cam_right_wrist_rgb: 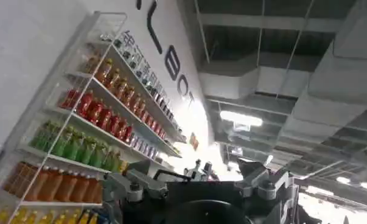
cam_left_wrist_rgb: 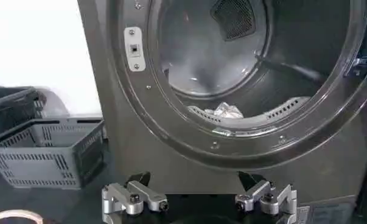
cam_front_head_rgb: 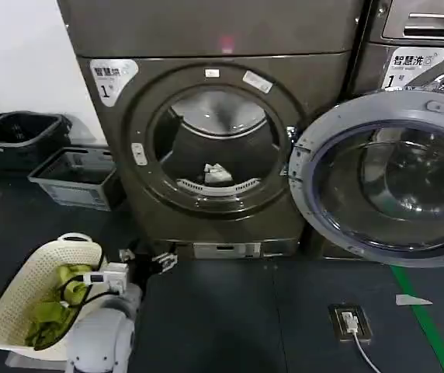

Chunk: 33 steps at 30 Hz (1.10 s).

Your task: Grasp the clothes from the dryer.

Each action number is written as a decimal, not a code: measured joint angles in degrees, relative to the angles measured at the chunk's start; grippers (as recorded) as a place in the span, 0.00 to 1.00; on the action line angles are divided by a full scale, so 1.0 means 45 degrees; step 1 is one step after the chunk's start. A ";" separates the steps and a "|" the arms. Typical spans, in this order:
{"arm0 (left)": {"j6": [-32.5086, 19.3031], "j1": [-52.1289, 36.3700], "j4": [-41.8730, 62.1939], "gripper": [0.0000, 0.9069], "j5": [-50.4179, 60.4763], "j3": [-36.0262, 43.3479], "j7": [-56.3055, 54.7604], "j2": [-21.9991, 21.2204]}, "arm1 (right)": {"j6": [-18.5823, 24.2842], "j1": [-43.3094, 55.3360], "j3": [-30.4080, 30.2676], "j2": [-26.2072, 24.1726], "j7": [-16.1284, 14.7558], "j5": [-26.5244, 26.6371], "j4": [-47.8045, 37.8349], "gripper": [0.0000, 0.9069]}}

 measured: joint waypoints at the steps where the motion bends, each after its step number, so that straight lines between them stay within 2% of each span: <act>1: 0.0000 0.0000 0.0001 1.00 0.0007 0.0003 -0.0001 0.0000 | 0.0000 0.0001 0.0005 0.0001 0.0004 0.0002 -0.0005 1.00; 33: 0.0000 -0.0036 0.0151 1.00 0.0204 0.0142 0.0013 -0.0023 | 0.0036 0.0049 -0.0045 0.0214 0.0044 0.0035 -0.0046 1.00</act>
